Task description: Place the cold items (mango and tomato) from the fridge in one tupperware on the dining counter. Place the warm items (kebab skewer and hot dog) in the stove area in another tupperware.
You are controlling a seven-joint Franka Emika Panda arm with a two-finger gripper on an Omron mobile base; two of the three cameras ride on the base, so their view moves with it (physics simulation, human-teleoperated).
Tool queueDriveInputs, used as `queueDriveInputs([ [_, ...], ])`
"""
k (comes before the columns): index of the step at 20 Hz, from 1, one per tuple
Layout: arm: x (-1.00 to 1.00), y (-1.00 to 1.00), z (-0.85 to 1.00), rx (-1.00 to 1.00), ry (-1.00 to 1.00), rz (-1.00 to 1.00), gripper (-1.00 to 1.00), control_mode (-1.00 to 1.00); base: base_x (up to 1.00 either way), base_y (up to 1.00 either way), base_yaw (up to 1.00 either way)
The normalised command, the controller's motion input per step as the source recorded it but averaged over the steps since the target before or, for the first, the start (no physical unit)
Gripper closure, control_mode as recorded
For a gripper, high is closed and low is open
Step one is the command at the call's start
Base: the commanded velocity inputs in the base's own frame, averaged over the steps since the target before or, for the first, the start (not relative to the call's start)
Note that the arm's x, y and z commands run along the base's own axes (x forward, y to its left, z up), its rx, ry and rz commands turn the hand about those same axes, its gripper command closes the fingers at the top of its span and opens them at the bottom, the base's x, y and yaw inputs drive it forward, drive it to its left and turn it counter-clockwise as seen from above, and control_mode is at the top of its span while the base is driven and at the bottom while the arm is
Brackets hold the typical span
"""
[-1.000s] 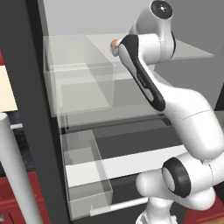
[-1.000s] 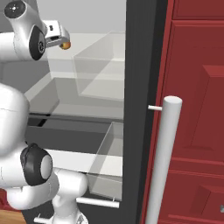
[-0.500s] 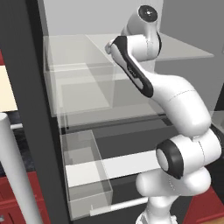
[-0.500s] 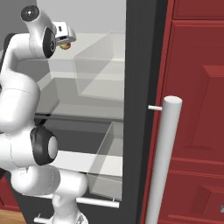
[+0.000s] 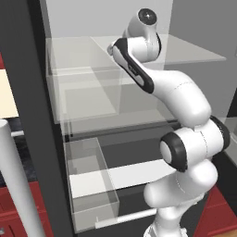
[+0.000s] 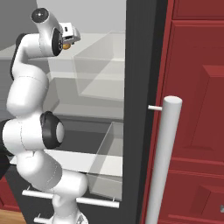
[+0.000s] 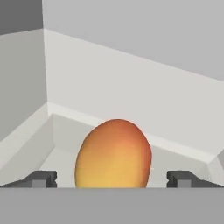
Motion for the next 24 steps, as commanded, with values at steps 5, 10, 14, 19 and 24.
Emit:
queueDriveInputs([
  [5, 0.23, 0.02, -0.08, 0.0, 0.01, 0.0, -1.0, -1.0, 0.0, 0.0, 0.0],
  [10, 0.0, 0.0, -0.19, 0.0, 0.0, 0.0, 1.0, -1.0, 0.0, 0.0, 0.0],
  [14, 0.01, 0.02, -0.28, 0.0, 0.0, 0.0, 1.0, -1.0, 0.0, 0.0, 0.0],
  [19, -0.07, -0.03, -0.19, -0.02, 0.04, 0.01, 1.0, -1.0, 0.0, 0.0, 0.0],
  [24, -0.93, -0.27, 0.15, 0.07, 0.0, 0.0, 1.0, -1.0, 0.0, 0.0, 0.0],
])
